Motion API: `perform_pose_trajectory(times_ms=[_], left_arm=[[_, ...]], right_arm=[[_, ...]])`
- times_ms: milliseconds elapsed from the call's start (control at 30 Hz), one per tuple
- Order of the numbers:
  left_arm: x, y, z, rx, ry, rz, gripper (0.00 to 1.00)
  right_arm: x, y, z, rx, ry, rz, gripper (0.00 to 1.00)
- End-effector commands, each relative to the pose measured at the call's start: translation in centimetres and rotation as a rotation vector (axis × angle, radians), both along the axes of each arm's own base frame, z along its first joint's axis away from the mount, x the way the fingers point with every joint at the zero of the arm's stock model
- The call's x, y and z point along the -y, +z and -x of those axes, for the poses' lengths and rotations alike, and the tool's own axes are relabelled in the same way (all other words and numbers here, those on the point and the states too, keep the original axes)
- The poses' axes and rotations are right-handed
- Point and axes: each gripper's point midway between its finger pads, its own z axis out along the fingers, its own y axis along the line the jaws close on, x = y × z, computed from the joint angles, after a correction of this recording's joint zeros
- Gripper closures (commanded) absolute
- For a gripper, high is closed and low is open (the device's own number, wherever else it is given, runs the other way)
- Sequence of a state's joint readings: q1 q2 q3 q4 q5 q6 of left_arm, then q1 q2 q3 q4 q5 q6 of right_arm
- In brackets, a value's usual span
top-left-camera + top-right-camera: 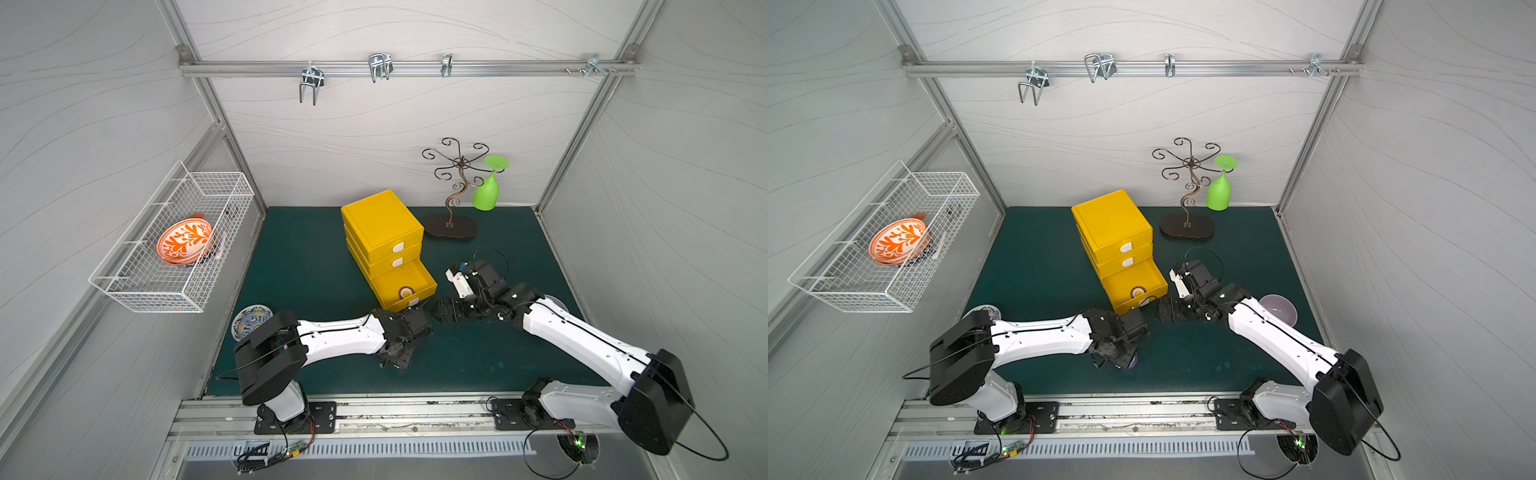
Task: Place the transparent tape into the drawer according to color
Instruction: Pick up the tape at the center of the board.
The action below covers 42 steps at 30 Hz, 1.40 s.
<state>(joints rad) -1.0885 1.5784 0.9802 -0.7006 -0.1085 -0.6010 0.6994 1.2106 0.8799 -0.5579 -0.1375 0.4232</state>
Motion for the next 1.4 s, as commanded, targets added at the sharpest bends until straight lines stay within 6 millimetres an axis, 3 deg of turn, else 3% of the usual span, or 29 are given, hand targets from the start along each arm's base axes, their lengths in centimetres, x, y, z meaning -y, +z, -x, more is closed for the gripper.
perform_pose_trajectory(times_ms=[0, 267, 600, 867, 1267, 1300, 1367], left_arm=[[1.0, 4.3, -1.9, 0.121, -0.002, 0.052, 1.0], [0.0, 9.2, -6.0, 0.245, 0.056, 0.108, 1.0], [-1.4, 12.2, -12.1, 0.383, 0.138, 0.111, 1.0], [-2.1, 11.2, -15.8, 0.468, 0.189, 0.064, 1.0], [-2.5, 8.3, -18.0, 0.505, 0.199, -0.009, 1.0], [-2.5, 8.1, -18.0, 0.502, 0.199, -0.014, 0.98], [-2.6, 7.5, -18.0, 0.497, 0.199, -0.022, 0.82]], right_arm=[[0.0, 0.4, 0.1, -0.002, -0.007, -0.032, 0.01], [0.3, 0.5, 0.0, 0.002, -0.024, -0.04, 0.01], [0.6, 0.5, -0.5, 0.003, -0.04, -0.052, 0.01], [0.8, 0.4, -0.8, -0.001, -0.048, -0.06, 0.01], [0.4, -0.1, -1.0, -0.018, -0.041, -0.067, 0.01], [0.3, -0.1, -1.0, -0.02, -0.04, -0.069, 0.01], [0.2, -0.1, -1.1, -0.021, -0.037, -0.071, 0.01]])
